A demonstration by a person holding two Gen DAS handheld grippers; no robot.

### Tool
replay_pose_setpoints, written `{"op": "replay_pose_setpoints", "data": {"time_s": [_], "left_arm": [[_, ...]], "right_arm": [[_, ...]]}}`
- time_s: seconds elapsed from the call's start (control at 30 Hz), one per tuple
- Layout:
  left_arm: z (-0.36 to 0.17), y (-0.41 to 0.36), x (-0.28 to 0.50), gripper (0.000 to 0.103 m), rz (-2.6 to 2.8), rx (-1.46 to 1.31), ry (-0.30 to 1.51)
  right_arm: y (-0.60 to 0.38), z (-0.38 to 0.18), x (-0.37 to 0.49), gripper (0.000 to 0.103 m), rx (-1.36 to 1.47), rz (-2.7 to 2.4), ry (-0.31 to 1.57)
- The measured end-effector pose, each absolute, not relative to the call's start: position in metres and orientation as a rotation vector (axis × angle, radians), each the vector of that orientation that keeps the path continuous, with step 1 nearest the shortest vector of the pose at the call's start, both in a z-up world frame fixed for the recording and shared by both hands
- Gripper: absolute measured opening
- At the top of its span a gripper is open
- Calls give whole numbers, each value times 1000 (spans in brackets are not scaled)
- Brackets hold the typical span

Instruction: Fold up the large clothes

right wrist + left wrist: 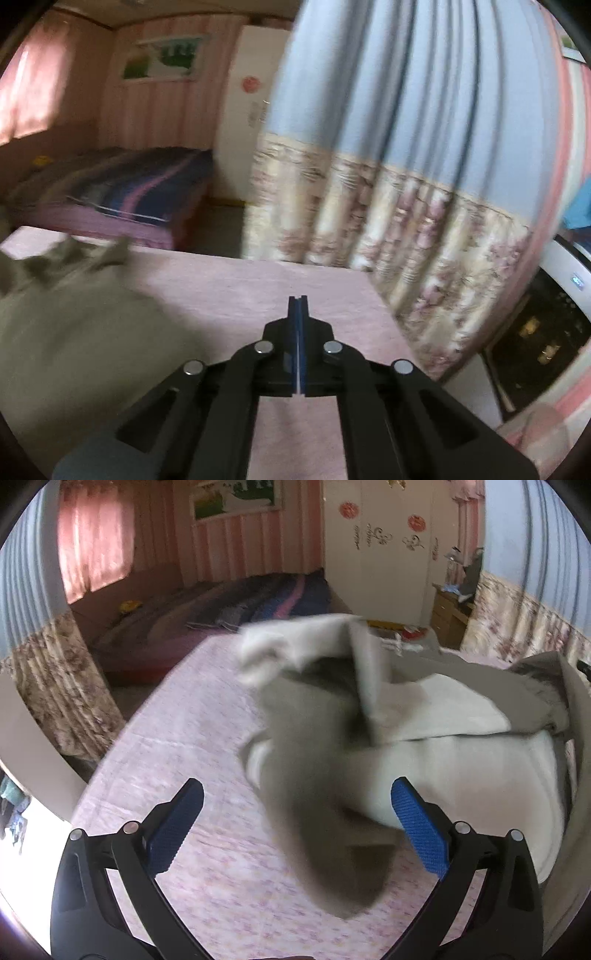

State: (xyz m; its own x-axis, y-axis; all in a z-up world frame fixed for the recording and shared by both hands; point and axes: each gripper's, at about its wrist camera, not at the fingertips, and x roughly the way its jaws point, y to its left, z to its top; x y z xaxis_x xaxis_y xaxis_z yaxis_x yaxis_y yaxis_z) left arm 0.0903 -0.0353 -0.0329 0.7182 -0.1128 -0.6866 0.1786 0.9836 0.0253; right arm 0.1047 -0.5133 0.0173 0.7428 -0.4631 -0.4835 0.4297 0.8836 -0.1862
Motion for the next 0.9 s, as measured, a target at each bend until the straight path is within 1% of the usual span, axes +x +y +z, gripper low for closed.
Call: {"op": "replay_pose_setpoints", "data": {"time_s": [0.07,0.17,0.2,0.23,0.3,0.37,0.4,0.5,0.63,0.8,0.9], "left_arm": [[-44,-43,83,100,-178,97,769],[-53,-42,72,100,-185,105,772],[-55,-41,69,100,-187,106,771],[-58,-40,67,100,-187,107,772],[-64,-38,63,100,-179,117,783],[-70,-33,61,100,-166,122,792],[-72,-32,60,100,-160,121,796],[-81,-27,59,100,-154,116,813],[-84,-26,55,100,-170,102,814],[-82,-24,36,100,-200,91,796],[-81,-24,27,100,-217,86,788]], "right_arm": [[-527,10,105,0,-28,-470,585],[-522,2,88,3,-37,-420,618],[-518,1,80,11,-37,-416,623],[-511,-1,68,36,-25,-404,628],[-499,-5,45,62,6,-375,620],[-484,-6,22,62,33,-352,620],[-478,-6,14,64,50,-343,620],[-441,5,-20,75,122,-277,593],[-365,17,-51,86,141,-148,565],[-303,-11,-69,87,129,-114,643],[-289,-28,-70,87,110,-127,677]]}}
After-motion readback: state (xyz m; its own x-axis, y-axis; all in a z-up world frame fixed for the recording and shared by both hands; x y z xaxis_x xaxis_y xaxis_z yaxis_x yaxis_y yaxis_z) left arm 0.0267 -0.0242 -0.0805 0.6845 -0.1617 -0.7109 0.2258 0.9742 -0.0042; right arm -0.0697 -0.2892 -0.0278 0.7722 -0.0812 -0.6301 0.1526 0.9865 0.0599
